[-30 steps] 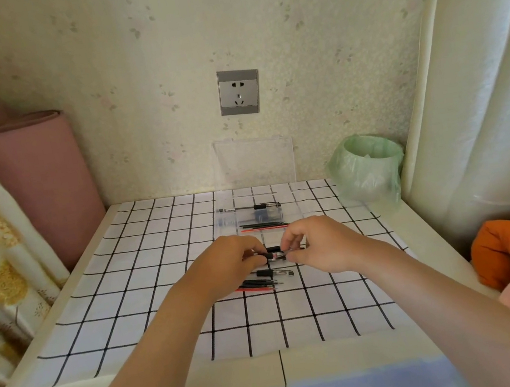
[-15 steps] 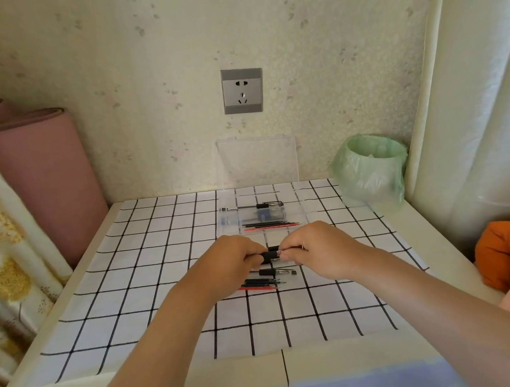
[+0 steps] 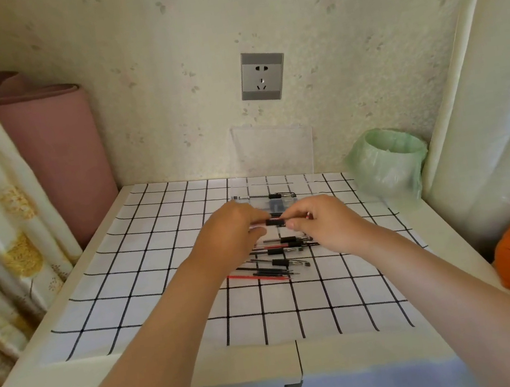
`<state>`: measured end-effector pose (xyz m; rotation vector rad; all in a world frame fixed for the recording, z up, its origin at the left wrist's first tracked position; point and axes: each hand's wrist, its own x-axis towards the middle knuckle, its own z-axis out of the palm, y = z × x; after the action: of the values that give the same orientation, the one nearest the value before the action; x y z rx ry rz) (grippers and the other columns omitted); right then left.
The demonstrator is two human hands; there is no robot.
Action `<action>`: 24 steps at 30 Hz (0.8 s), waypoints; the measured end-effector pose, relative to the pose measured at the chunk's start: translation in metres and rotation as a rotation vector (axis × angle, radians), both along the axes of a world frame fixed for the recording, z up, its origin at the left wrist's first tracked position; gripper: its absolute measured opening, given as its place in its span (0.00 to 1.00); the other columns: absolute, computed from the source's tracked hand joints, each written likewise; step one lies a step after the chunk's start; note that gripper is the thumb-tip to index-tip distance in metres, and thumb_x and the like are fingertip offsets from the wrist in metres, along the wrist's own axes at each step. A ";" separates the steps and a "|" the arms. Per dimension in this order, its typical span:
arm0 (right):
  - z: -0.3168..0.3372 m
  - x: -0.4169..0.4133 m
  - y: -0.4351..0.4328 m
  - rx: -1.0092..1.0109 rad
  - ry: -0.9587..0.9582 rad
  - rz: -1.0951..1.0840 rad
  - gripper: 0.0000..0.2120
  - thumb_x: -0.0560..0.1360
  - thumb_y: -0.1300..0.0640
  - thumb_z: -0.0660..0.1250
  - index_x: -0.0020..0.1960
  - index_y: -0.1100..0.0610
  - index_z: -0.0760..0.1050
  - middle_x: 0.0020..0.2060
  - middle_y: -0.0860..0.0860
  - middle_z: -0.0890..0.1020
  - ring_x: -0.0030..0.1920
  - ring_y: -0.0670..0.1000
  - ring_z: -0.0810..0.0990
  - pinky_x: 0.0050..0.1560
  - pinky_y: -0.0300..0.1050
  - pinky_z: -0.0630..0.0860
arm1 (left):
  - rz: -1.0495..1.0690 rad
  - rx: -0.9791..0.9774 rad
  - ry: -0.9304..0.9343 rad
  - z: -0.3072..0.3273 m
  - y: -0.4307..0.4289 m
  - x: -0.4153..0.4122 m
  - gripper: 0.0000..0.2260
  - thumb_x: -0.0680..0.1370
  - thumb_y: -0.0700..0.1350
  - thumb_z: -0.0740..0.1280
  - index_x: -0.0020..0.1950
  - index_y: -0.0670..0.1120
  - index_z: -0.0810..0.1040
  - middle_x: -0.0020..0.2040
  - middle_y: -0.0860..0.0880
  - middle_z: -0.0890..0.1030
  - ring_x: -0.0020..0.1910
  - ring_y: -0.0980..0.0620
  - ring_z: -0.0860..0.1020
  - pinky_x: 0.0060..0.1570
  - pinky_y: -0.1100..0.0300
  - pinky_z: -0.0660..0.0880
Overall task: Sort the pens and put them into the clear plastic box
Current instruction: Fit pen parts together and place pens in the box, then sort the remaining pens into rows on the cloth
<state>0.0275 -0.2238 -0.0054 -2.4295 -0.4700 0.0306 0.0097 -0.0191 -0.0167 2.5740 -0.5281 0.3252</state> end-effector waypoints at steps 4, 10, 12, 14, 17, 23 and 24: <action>-0.001 0.021 0.002 -0.054 -0.148 -0.174 0.09 0.79 0.51 0.65 0.55 0.45 0.81 0.46 0.43 0.84 0.44 0.47 0.80 0.47 0.46 0.76 | 0.158 -0.101 -0.212 -0.013 0.011 0.012 0.21 0.77 0.43 0.71 0.70 0.48 0.74 0.64 0.48 0.76 0.66 0.48 0.69 0.67 0.50 0.68; -0.015 0.058 0.007 -0.176 -0.280 -0.345 0.13 0.82 0.55 0.60 0.61 0.50 0.80 0.58 0.51 0.81 0.56 0.55 0.79 0.52 0.47 0.75 | 0.199 -0.023 0.015 -0.033 0.018 0.016 0.20 0.81 0.49 0.64 0.73 0.53 0.70 0.75 0.50 0.64 0.74 0.50 0.61 0.72 0.53 0.64; -0.021 0.068 0.009 -0.258 -0.304 -0.346 0.14 0.82 0.57 0.59 0.62 0.51 0.80 0.57 0.54 0.80 0.57 0.57 0.78 0.52 0.49 0.75 | 0.233 0.032 0.085 -0.038 0.020 0.018 0.20 0.82 0.51 0.62 0.74 0.53 0.68 0.77 0.51 0.62 0.76 0.51 0.59 0.73 0.54 0.60; -0.027 0.075 0.012 -0.357 -0.329 -0.337 0.16 0.81 0.60 0.59 0.64 0.50 0.79 0.57 0.55 0.80 0.57 0.59 0.76 0.53 0.49 0.73 | 0.260 0.002 0.120 -0.040 0.022 0.019 0.18 0.82 0.51 0.60 0.73 0.53 0.71 0.76 0.52 0.65 0.74 0.52 0.62 0.71 0.54 0.63; -0.034 0.081 0.017 -0.486 -0.327 -0.320 0.20 0.79 0.63 0.59 0.67 0.47 0.76 0.58 0.54 0.80 0.58 0.59 0.74 0.55 0.50 0.71 | 0.301 -0.032 0.078 -0.039 0.022 0.020 0.14 0.82 0.50 0.61 0.67 0.51 0.76 0.70 0.53 0.71 0.67 0.53 0.70 0.62 0.56 0.70; -0.037 0.086 0.021 -0.466 -0.259 -0.295 0.20 0.81 0.60 0.59 0.71 0.50 0.72 0.65 0.55 0.75 0.65 0.59 0.70 0.63 0.52 0.68 | 0.369 -0.057 0.062 -0.036 0.019 0.022 0.10 0.81 0.49 0.63 0.58 0.47 0.79 0.61 0.51 0.75 0.55 0.52 0.76 0.50 0.58 0.74; -0.037 0.085 0.022 -0.426 -0.261 -0.278 0.19 0.81 0.59 0.58 0.70 0.51 0.73 0.65 0.55 0.75 0.64 0.59 0.71 0.63 0.52 0.69 | 0.382 -0.057 0.070 -0.036 0.019 0.023 0.10 0.82 0.49 0.63 0.58 0.47 0.79 0.60 0.51 0.75 0.54 0.52 0.76 0.49 0.59 0.74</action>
<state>0.1128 -0.2020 -0.0424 -2.9155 -0.2506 -0.3413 0.0322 0.0001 -0.0526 2.6093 0.0024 0.3695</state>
